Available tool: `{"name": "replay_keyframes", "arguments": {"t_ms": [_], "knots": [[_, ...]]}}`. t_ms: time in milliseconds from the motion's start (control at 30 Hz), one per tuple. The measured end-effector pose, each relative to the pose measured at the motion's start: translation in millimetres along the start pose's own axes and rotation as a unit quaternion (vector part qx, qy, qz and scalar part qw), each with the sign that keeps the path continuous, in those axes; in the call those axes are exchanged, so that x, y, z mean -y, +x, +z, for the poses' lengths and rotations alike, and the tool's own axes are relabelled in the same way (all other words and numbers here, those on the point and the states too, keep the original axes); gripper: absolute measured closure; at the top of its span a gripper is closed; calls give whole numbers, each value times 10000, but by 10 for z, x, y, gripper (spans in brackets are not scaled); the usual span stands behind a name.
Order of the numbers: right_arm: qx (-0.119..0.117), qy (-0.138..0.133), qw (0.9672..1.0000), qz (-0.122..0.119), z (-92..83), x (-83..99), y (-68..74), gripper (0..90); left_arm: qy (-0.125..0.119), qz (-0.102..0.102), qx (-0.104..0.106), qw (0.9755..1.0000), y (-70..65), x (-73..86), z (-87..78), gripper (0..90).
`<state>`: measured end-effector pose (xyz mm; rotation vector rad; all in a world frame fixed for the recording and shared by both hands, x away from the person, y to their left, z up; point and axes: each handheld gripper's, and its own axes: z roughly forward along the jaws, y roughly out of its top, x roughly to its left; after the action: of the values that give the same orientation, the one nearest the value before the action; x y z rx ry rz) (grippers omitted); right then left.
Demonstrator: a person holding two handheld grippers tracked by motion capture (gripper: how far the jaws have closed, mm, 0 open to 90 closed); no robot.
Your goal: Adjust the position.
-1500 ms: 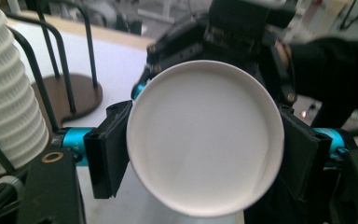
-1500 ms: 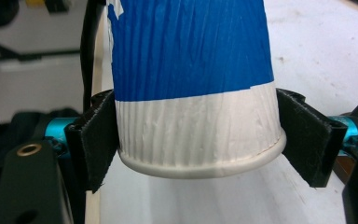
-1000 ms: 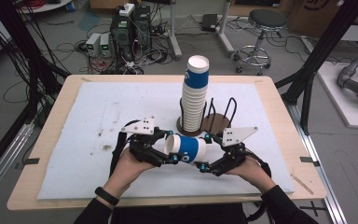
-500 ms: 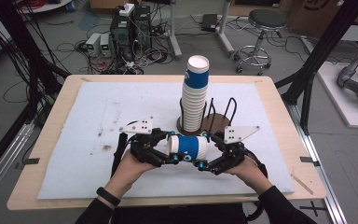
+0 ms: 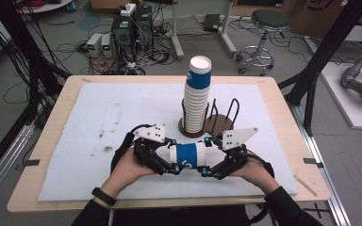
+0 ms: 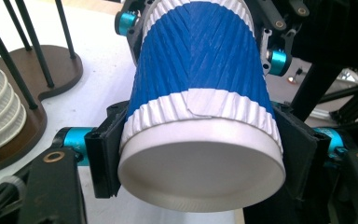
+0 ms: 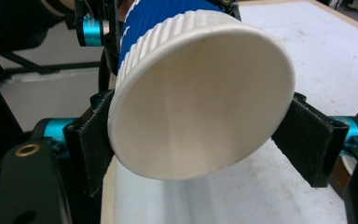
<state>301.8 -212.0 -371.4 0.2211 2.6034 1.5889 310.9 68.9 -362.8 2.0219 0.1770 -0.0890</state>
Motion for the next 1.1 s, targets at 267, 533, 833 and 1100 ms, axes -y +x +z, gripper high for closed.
{"name": "replay_keyframes", "arguments": {"t_ms": [267,533,833,1100], "knots": [[35,-474,9982,377,-114,-11,-41,174,-973,32,45,9952,38,36,-137,291],[-142,-931,9916,889,-67,-25,-27,170,-1299,-40,159,9914,52,82,-67,289],[-439,-868,9914,873,-49,-26,-40,198,-916,-133,267,9954,28,80,13,281],[-252,-83,9989,382,-32,-97,17,205,406,331,-52,9986,-70,8,175,242]]}}
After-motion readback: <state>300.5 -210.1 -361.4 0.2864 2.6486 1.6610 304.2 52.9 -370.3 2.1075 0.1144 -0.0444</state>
